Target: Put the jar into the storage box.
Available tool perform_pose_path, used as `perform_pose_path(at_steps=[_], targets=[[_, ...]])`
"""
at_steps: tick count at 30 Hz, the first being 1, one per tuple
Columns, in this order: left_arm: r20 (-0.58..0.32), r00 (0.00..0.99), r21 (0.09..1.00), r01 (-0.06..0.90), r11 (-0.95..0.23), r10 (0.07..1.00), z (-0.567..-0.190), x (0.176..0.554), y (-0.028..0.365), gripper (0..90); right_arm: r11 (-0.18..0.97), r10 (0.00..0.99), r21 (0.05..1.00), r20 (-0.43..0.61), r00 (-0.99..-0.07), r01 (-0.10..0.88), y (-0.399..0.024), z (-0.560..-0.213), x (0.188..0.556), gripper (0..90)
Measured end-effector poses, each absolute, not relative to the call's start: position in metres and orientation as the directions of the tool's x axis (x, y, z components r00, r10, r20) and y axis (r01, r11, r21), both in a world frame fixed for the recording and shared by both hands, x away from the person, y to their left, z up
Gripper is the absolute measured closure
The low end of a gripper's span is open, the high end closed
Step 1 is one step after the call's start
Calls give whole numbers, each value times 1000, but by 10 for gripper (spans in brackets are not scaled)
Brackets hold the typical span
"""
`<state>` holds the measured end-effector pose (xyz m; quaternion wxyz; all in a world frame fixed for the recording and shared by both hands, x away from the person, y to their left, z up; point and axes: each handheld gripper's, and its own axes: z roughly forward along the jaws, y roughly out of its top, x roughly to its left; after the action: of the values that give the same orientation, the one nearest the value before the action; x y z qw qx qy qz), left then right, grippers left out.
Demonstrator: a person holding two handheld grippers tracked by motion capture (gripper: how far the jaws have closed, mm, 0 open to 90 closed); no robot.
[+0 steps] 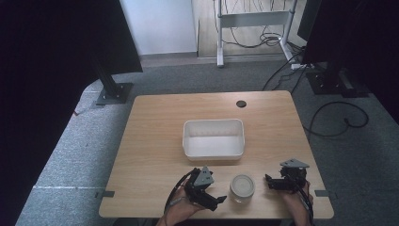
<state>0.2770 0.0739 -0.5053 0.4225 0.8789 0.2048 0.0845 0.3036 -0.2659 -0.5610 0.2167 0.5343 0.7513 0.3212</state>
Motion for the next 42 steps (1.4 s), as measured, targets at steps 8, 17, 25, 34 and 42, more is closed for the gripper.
perform_pose_path(at_steps=[8, 17, 25, 34, 42], targets=[[-35, 916, 776, 276, -567, 399, -506, 274, 62, 23, 223, 942, 714, 17, -335, 663, -266, -561, 304, 6], [-39, 929, 776, 259, -575, 367, -506, 272, 46, 20, 224, 941, 714, 18, -337, 663, -266, -561, 304, 6], [-53, 933, 780, 261, -569, 355, -510, 273, 34, 20, 226, 940, 714, 18, -340, 662, -266, -561, 304, 6], [-52, 937, 774, 256, -579, 345, -515, 274, 20, 20, 227, 939, 715, 18, -342, 662, -266, -561, 303, 6], [-29, 933, 760, 254, -599, 359, -525, 276, 4, 21, 229, 939, 715, 18, -344, 661, -266, -561, 303, 6]])
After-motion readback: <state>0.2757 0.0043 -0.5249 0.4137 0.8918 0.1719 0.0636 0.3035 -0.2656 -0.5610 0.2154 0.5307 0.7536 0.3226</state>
